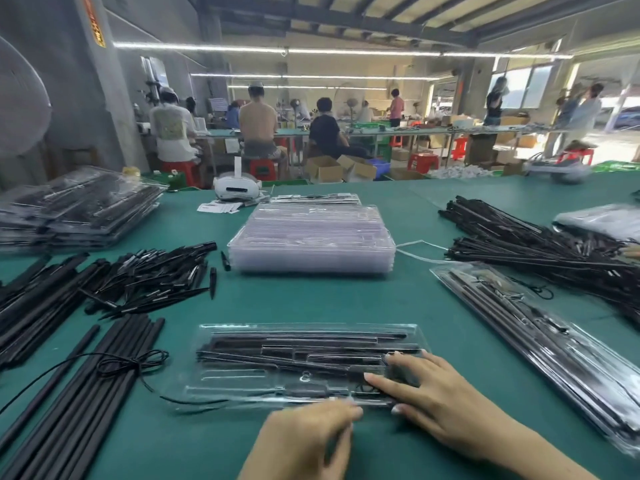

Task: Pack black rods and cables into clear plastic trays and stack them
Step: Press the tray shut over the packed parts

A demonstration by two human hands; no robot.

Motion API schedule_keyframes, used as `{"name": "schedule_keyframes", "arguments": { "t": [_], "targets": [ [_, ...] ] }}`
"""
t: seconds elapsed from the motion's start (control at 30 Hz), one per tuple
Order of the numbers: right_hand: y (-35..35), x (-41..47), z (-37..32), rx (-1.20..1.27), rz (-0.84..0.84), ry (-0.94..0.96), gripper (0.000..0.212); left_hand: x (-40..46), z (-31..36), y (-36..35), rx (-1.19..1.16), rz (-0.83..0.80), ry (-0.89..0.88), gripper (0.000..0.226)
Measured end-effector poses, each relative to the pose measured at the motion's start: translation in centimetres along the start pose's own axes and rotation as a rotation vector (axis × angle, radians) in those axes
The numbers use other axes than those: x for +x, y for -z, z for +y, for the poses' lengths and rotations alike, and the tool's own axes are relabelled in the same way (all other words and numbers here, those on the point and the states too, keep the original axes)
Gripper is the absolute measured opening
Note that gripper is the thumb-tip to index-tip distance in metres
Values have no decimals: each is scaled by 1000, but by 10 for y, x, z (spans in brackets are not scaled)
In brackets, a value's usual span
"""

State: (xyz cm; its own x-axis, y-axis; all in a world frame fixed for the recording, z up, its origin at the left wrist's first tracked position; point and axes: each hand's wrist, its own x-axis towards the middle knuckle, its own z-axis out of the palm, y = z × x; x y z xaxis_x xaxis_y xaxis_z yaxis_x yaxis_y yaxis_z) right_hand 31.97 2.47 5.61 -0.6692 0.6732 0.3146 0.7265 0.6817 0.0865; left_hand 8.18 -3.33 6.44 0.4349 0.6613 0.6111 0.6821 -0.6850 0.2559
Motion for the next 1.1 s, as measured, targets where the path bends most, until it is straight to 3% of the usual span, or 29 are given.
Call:
{"name": "schedule_keyframes", "arguments": {
  "t": [0.07,0.13,0.2,0.33,0.4,0.53,0.6,0.7,0.83,0.93,1.03,1.1],
  "targets": [
    [0,1,-3,-17,-18,-17,51,8,-5,27,-7,135,55,20],
    [1,1,-4,-40,-22,-26,52,22,-20,49,110,184,194,29],
    [0,1,-6,-53,-55,-42,52,36,-48,59,217,30,337,39],
    [2,-1,-9,-33,-67,-82,52,23,-108,37,433,-485,477,52],
    [1,-1,-11,13,-79,-112,52,7,-117,21,412,-555,526,50],
    [0,3,-7,174,-230,-196,69,-3,-126,11,366,-543,555,53],
    [3,19,-3,320,-206,-300,83,-2,-127,10,350,-545,559,49],
    [3,56,-16,310,-146,-391,67,-4,-126,10,353,-534,554,48],
    [-20,82,-46,232,-336,-309,62,-5,-125,10,362,-490,541,49],
    [-34,83,-52,144,-349,-300,54,-4,-125,9,335,-487,548,49],
    [-37,82,-51,134,-357,-298,54,3,-130,17,102,-519,587,45],
    [-37,83,-50,136,-356,-292,54,7,-141,31,-121,-396,622,38]
  ]
}}
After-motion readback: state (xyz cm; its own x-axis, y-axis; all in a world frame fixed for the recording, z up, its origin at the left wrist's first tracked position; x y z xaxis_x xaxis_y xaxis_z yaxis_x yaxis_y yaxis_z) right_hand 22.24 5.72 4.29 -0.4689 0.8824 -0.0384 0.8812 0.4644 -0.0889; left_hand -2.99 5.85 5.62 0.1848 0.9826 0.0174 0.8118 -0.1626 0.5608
